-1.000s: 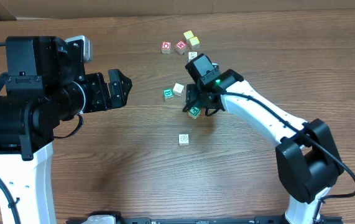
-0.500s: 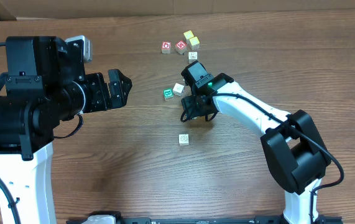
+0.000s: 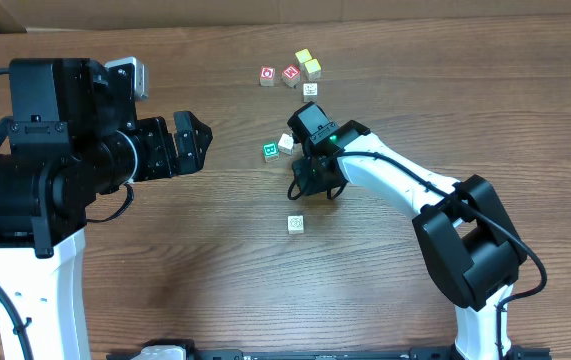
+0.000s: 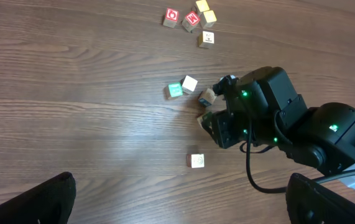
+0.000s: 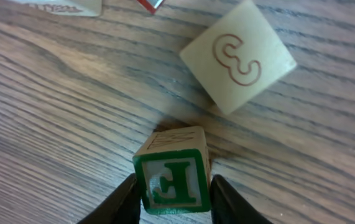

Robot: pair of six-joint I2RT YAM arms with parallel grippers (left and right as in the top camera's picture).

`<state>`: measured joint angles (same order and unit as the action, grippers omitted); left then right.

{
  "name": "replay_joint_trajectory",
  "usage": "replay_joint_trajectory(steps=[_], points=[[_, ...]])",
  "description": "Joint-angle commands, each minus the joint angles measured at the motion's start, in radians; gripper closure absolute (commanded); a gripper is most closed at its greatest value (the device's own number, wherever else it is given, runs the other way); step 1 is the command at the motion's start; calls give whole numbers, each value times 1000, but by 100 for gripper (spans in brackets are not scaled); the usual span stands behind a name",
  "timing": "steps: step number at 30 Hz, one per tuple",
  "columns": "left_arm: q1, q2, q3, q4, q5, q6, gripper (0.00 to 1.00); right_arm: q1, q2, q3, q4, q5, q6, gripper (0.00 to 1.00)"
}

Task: Flip 5 blocks

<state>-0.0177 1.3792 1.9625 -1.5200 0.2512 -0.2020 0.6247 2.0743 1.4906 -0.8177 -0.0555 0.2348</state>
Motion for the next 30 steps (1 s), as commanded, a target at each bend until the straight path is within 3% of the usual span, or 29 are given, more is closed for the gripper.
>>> replay_joint_trajectory(steps=[1, 11, 20, 30], points=[[6, -5, 19, 2, 5, 12, 0, 4, -3, 40, -50, -7, 4, 69], [6, -5, 19, 2, 5, 12, 0, 23, -136, 266, -254, -61, 119, 73], [6, -5, 19, 2, 4, 12, 0, 127, -146, 216, -245, -102, 329, 73], [6, -5, 19, 2, 4, 12, 0, 344, -130, 53, -96, 171, 536, 72]])
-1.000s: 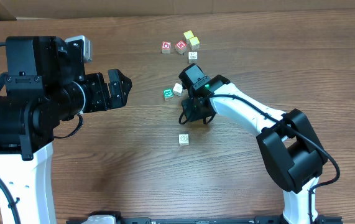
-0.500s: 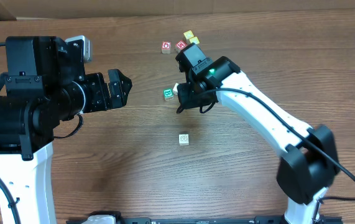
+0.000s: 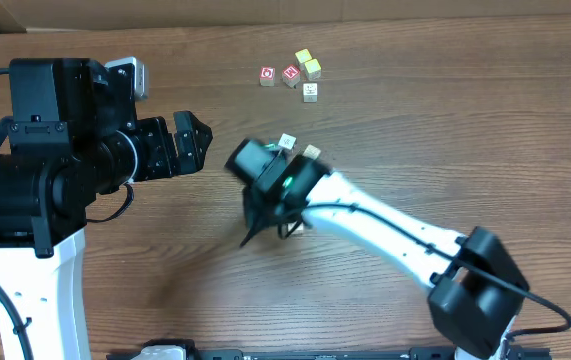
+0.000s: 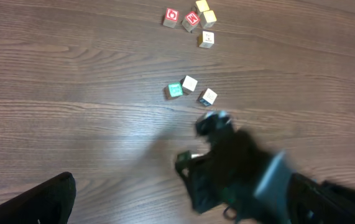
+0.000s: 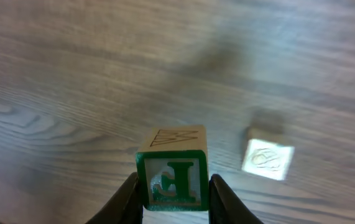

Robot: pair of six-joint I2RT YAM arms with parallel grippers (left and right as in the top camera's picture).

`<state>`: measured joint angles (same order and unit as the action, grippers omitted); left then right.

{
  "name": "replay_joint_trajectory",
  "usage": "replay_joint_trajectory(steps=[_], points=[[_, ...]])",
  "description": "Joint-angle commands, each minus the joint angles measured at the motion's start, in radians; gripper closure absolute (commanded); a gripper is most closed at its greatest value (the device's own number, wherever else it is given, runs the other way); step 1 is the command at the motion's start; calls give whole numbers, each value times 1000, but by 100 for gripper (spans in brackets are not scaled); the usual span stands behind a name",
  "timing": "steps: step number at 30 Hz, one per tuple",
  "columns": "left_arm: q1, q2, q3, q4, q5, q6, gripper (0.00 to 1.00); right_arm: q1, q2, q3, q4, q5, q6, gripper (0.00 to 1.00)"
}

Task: Flip 5 blocks

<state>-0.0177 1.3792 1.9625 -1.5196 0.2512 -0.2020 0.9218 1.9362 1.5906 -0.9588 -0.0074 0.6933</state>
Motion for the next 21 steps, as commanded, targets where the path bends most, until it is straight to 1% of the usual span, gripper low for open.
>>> replay_joint_trajectory(steps=[1, 7, 13, 17, 19, 21], points=[[6, -5, 19, 2, 4, 12, 0, 61, 8, -60, 62, 144, 78, 72], [6, -5, 19, 1, 5, 12, 0, 113, 15, -124, 119, 240, 119, 74], [6, -5, 19, 2, 5, 12, 0, 115, 60, -170, 171, 246, 123, 73], [6, -5, 19, 2, 5, 12, 0, 115, 80, -170, 179, 227, 122, 68], [6, -5, 19, 2, 5, 12, 0, 115, 80, -169, 183, 225, 122, 60], [6, -5, 19, 1, 4, 12, 0, 115, 80, -169, 188, 215, 122, 47]])
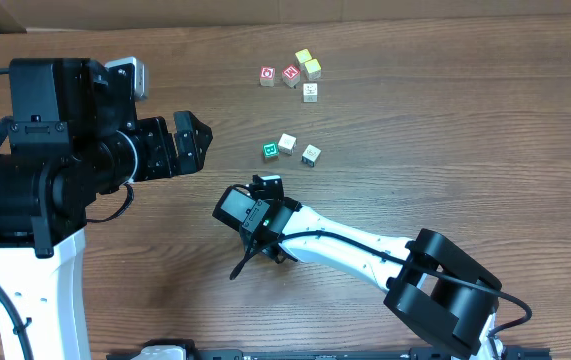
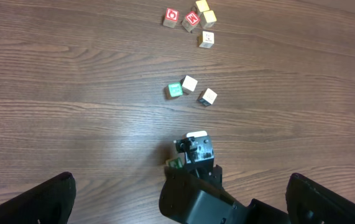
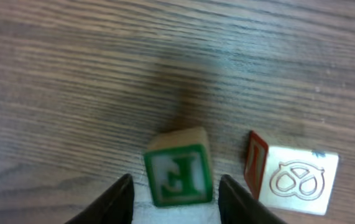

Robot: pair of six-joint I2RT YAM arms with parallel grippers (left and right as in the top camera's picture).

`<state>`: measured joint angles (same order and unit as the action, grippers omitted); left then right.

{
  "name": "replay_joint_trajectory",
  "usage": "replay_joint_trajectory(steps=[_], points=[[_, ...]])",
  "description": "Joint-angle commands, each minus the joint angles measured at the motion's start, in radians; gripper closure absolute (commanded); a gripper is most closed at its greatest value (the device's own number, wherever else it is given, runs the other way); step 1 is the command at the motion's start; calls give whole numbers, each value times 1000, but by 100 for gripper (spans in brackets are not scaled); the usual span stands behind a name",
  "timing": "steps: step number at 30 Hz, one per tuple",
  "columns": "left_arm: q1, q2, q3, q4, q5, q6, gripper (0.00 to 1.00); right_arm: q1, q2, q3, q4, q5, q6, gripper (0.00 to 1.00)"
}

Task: Flip 5 blocks

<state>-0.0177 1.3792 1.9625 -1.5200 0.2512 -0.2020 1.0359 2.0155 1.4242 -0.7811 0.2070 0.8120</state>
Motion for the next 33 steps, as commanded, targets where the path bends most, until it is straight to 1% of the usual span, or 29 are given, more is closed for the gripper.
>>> replay_joint_trajectory(steps=[1, 2, 4, 7, 12, 16, 18, 19, 22, 23, 24, 29, 33], points=[[6, -5, 19, 2, 4, 12, 0, 1, 0, -3, 14, -6, 3, 40], [6, -5, 19, 2, 4, 12, 0, 1, 0, -2, 18, -10, 3, 37], [6, -5, 19, 2, 4, 12, 0, 1, 0, 2, 26, -20, -3, 35], [6, -5, 19, 2, 4, 12, 0, 1, -1, 38, 18, -24, -36, 36], [6, -5, 19, 2, 4, 12, 0, -1, -2, 146, -43, -24, -58, 37], [6, -5, 19, 2, 5, 12, 0, -3, -2, 176, -64, -27, -60, 37], [6, -5, 19, 2, 5, 12, 0, -3, -1, 174, -76, -53, -60, 43], [6, -5, 19, 2, 4, 12, 0, -3, -1, 171, -85, -72, -56, 49], [6, -5, 19, 2, 5, 12, 0, -2, -1, 143, -92, -127, -56, 84], [6, -5, 19, 2, 4, 12, 0, 2, 0, 131, -92, -140, -50, 93], [6, -5, 19, 2, 4, 12, 0, 5, 3, 116, -87, -150, -43, 96], [6, -5, 19, 2, 4, 12, 0, 26, 18, 39, -11, -161, -23, 96], [6, -5, 19, 2, 4, 12, 0, 26, 29, 21, -4, -159, -23, 96]])
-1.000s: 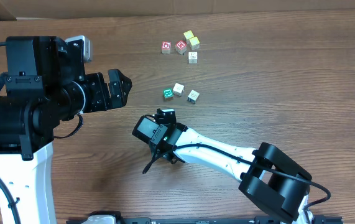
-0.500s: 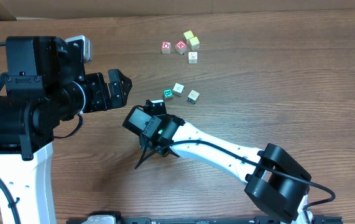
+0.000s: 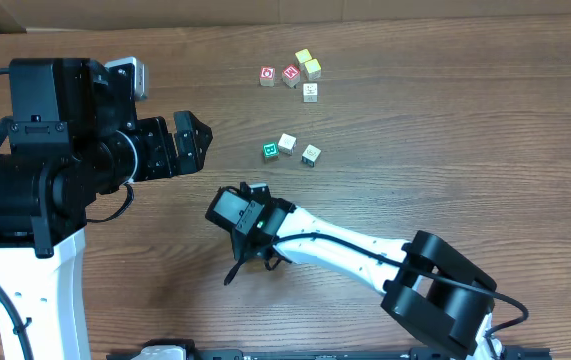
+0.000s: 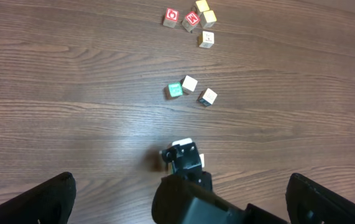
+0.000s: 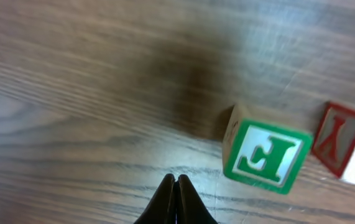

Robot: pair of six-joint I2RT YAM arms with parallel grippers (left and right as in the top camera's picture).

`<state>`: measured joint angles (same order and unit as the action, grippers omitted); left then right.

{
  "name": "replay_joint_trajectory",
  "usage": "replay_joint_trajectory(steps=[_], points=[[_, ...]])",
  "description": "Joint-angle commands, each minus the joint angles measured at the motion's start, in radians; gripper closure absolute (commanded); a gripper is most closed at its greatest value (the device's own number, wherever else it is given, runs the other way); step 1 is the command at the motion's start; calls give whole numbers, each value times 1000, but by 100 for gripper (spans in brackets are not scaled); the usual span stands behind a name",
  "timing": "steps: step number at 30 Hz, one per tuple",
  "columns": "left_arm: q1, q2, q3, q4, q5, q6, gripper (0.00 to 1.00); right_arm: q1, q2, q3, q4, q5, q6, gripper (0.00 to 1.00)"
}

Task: Flip 5 blocks

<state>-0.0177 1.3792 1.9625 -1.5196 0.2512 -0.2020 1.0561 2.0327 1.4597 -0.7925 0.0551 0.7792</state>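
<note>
In the right wrist view a green-faced letter block [image 5: 263,155] lies tilted on the wood table, just right of my right gripper [image 5: 176,198], whose fingers are shut with nothing between them. A block with a red letter side [image 5: 336,138] touches the green one at the frame's right edge. Overhead, my right gripper [image 3: 231,274] points down at mid-table and the arm hides both blocks. My left gripper [image 3: 190,140] hangs open high over the left side; its fingers [image 4: 46,199] show only at the bottom corners of its own view.
Three small blocks, one green [image 3: 269,151] and two pale [image 3: 286,143] [image 3: 311,154], lie behind the right arm. Further back sit red blocks [image 3: 267,76] [image 3: 290,74], yellow ones [image 3: 312,68] and a white one [image 3: 310,91]. A cardboard wall [image 3: 165,12] borders the far edge.
My right gripper stood open around the green block on the table. Now its fingers are shut and empty to the left of the block, which lies turned and tilted. The left arm has not moved.
My right gripper was shut on the green block beside the middle cluster. Then it held the block in the air further left. Then the block stood on the table by a red-sided block, jaws open. Now the gripper is off it and shut.
</note>
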Motion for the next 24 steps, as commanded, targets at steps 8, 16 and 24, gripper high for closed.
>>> replay_joint_trajectory(steps=[8, 16, 24], points=[[6, -5, 19, 2, 5, 12, 0, -9, 16, -14, 10, 67, 11, 96], [6, -5, 19, 2, 4, 12, 0, -16, 16, -14, 9, 68, 10, 95], [6, -5, 19, 2, 4, 12, 0, -18, 16, -14, -2, 109, 10, 92]])
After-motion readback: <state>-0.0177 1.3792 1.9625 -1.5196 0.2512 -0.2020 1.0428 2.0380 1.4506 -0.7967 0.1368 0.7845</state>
